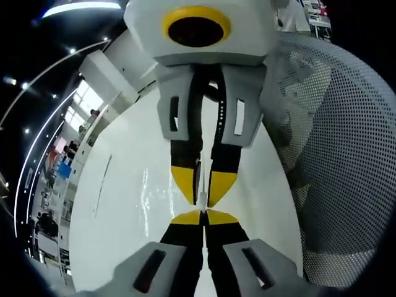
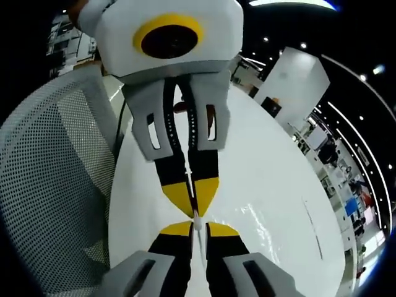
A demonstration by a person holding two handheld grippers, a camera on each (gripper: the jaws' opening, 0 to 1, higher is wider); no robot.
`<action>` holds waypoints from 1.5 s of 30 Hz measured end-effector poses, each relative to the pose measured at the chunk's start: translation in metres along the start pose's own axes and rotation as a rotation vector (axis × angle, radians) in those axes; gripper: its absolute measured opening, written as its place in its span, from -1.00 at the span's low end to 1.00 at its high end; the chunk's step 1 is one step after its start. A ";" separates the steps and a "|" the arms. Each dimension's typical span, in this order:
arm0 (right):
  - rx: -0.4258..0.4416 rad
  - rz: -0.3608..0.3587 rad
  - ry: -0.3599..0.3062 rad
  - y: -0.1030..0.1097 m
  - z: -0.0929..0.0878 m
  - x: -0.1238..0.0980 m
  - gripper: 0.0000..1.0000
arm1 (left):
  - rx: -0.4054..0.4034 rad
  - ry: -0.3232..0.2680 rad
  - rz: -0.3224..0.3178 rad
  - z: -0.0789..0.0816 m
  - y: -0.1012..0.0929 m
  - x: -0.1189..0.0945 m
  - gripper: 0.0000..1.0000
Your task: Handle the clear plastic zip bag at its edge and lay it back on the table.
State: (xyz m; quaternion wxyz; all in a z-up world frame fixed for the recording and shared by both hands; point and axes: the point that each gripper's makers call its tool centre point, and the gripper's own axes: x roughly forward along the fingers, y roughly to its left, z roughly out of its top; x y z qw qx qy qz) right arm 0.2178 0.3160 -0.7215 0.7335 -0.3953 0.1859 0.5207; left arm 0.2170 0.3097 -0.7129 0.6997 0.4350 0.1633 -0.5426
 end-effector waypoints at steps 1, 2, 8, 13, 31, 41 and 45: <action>-0.005 0.000 0.004 0.000 0.000 0.000 -0.94 | 0.003 0.001 -0.001 0.000 0.000 0.000 -1.00; -0.008 0.001 0.005 0.000 0.000 0.001 -0.94 | 0.005 0.001 -0.001 0.001 0.000 0.000 -1.00; -0.040 0.002 0.027 0.002 -0.001 0.003 -0.99 | 0.014 -0.002 0.000 0.004 0.000 -0.001 -1.00; -0.077 -0.006 0.038 0.002 -0.001 0.003 -1.00 | 0.013 -0.003 -0.001 0.004 0.000 -0.001 -1.00; -0.099 -0.005 0.046 0.004 0.002 0.001 -1.00 | 0.011 -0.009 -0.007 0.003 -0.001 -0.002 -1.00; -0.090 -0.006 0.042 0.000 0.000 0.004 -1.00 | 0.003 -0.006 -0.007 -0.001 0.000 -0.004 -1.00; -0.089 -0.006 0.043 0.001 -0.001 0.005 -1.00 | -0.001 -0.003 -0.006 -0.002 0.000 -0.005 -1.00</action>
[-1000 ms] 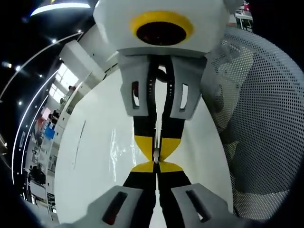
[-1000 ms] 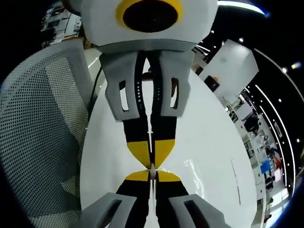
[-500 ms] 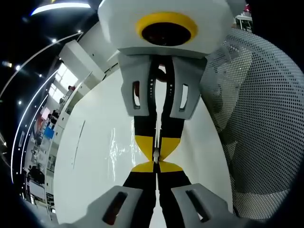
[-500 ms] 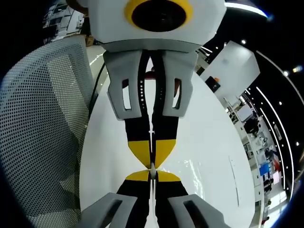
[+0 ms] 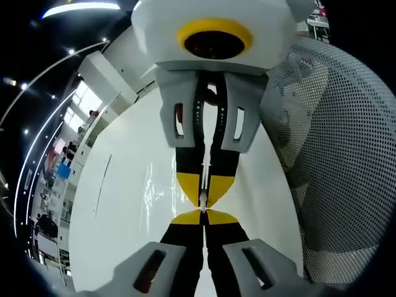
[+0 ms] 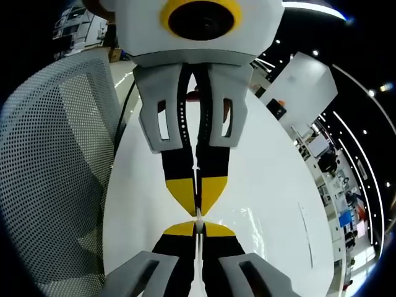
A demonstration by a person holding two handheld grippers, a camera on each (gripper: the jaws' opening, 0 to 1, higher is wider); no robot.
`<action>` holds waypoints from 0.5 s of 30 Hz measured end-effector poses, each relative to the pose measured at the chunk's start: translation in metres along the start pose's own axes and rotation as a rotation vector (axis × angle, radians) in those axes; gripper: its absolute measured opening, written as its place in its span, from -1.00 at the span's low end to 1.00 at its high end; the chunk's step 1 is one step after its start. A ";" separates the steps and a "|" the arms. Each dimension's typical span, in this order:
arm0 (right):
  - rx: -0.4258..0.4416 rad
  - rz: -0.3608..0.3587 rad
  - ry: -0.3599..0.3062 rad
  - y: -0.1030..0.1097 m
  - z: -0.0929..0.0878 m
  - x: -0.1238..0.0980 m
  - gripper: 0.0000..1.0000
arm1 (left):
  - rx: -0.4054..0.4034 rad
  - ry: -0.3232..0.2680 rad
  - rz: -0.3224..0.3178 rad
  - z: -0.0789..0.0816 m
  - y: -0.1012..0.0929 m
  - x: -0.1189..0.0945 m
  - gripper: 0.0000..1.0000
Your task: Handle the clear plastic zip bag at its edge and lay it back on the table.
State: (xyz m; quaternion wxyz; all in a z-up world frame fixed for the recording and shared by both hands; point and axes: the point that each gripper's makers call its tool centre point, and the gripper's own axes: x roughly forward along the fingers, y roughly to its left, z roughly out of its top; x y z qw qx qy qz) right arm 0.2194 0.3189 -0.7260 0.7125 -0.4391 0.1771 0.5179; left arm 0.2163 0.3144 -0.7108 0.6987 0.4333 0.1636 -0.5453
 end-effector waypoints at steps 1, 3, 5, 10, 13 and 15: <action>0.000 0.000 0.000 0.000 0.000 0.000 -1.00 | -0.002 0.000 0.000 -0.001 0.000 0.000 -1.00; 0.000 0.000 0.000 0.000 -0.001 0.001 -1.00 | -0.005 0.000 0.001 -0.002 0.000 -0.001 -1.00; 0.001 -0.001 0.002 0.000 -0.002 0.000 -1.00 | -0.008 0.001 0.002 -0.003 0.000 -0.001 -1.00; 0.004 -0.004 0.005 0.000 -0.002 -0.003 -1.00 | -0.015 0.002 0.006 -0.005 0.002 -0.002 -1.00; 0.007 -0.007 0.007 -0.001 -0.004 -0.004 -1.00 | -0.018 0.003 0.008 -0.006 0.003 -0.003 -1.00; 0.011 -0.008 0.008 -0.001 -0.004 -0.004 -1.00 | -0.016 0.004 0.008 -0.006 0.003 -0.003 -1.00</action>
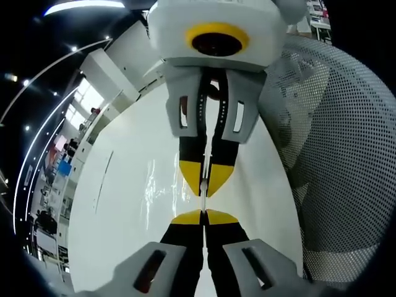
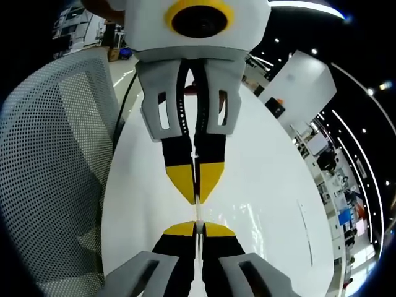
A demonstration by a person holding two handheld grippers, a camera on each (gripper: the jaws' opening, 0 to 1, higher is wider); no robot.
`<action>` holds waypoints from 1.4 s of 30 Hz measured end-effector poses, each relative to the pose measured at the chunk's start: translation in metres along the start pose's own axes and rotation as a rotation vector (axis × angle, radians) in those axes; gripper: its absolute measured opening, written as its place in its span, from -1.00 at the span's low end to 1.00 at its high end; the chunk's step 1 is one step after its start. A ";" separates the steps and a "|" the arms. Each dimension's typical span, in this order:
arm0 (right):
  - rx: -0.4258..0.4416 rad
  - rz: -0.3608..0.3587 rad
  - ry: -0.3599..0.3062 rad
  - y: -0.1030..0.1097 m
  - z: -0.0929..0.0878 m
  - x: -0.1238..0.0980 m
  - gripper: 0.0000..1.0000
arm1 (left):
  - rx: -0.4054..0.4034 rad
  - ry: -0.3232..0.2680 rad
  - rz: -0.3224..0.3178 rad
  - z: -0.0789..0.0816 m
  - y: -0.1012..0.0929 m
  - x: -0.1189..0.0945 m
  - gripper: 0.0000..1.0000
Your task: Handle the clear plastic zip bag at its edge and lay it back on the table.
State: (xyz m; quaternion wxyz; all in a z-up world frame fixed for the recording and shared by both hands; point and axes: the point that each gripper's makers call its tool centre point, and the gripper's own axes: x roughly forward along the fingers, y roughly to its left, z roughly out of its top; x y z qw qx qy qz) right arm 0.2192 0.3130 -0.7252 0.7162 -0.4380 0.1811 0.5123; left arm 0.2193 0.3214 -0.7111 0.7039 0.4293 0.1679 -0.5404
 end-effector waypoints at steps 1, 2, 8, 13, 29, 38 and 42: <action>0.000 -0.001 0.000 -0.001 -0.001 0.001 -1.00 | -0.001 0.000 0.000 0.000 0.000 0.000 -1.00; -0.001 -0.001 0.000 -0.001 -0.001 0.001 -1.00 | -0.001 0.000 0.000 0.000 0.000 0.000 -1.00; 0.005 -0.008 0.001 -0.002 -0.004 0.000 -1.00 | -0.002 0.001 0.001 -0.001 0.001 -0.001 -1.00; 0.010 -0.012 0.004 -0.002 -0.006 -0.001 -1.00 | -0.001 0.002 0.002 -0.002 0.001 -0.002 -1.00; 0.011 -0.022 0.007 -0.003 -0.009 -0.002 -1.00 | 0.002 0.006 0.005 -0.002 0.003 -0.003 -1.00; 0.013 -0.026 0.007 -0.003 -0.011 -0.005 -1.00 | 0.000 0.007 0.008 -0.003 0.004 -0.005 -1.00; 0.014 -0.028 0.008 -0.004 -0.011 -0.005 -1.00 | 0.001 0.008 0.009 -0.005 0.004 -0.005 -1.00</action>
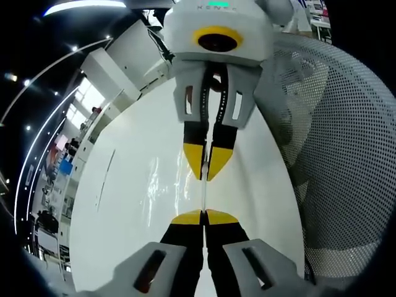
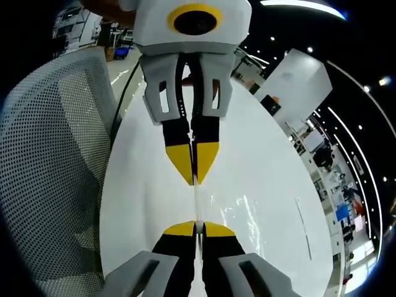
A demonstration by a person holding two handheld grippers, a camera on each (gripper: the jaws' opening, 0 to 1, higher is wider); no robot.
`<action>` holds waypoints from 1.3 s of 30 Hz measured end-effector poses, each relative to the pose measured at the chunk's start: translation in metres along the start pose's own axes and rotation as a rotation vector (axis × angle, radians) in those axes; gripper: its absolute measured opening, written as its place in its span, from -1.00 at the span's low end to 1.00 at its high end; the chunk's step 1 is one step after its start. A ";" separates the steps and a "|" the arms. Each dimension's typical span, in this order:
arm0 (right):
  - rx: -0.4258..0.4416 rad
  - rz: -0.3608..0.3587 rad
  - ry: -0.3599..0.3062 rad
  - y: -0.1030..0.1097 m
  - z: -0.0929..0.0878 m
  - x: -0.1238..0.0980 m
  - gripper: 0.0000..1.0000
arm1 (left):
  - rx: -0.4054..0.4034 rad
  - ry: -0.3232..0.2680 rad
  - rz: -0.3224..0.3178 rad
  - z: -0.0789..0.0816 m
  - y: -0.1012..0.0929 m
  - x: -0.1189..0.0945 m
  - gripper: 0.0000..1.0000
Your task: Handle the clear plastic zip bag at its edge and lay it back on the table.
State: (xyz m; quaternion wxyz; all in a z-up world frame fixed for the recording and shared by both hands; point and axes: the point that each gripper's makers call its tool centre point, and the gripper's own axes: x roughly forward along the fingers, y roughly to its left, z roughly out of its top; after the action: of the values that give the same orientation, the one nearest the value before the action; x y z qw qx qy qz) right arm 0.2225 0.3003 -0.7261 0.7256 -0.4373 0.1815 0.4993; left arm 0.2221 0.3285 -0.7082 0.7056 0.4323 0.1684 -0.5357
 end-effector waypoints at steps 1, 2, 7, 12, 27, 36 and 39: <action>0.001 0.000 0.000 0.000 0.000 0.000 -1.00 | -0.001 0.000 0.000 0.000 0.000 0.000 -1.00; 0.000 -0.001 0.000 0.000 0.000 0.000 -1.00 | -0.001 0.000 0.001 0.000 0.000 0.000 -1.00; 0.004 -0.001 0.001 0.000 -0.001 0.000 -1.00 | -0.001 0.001 0.001 -0.002 0.000 -0.001 -1.00; 0.009 -0.004 0.001 0.000 -0.003 0.001 -1.00 | -0.003 0.001 0.001 -0.002 0.000 -0.002 -1.00; 0.015 -0.006 0.006 0.002 -0.005 0.000 -1.00 | -0.007 0.009 0.000 -0.009 0.000 -0.006 -1.00; 0.023 -0.013 0.019 0.001 -0.011 -0.004 -1.00 | -0.005 0.018 0.000 -0.014 0.003 -0.007 -1.00; 0.029 -0.017 0.021 0.000 -0.013 -0.005 -1.00 | -0.004 0.019 0.001 -0.013 0.003 -0.006 -1.00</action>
State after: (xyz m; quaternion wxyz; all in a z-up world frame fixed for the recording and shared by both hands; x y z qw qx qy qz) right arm 0.2222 0.2870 -0.7293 0.7341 -0.4335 0.1926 0.4858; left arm 0.2252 0.3428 -0.7103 0.7051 0.4358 0.1760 -0.5309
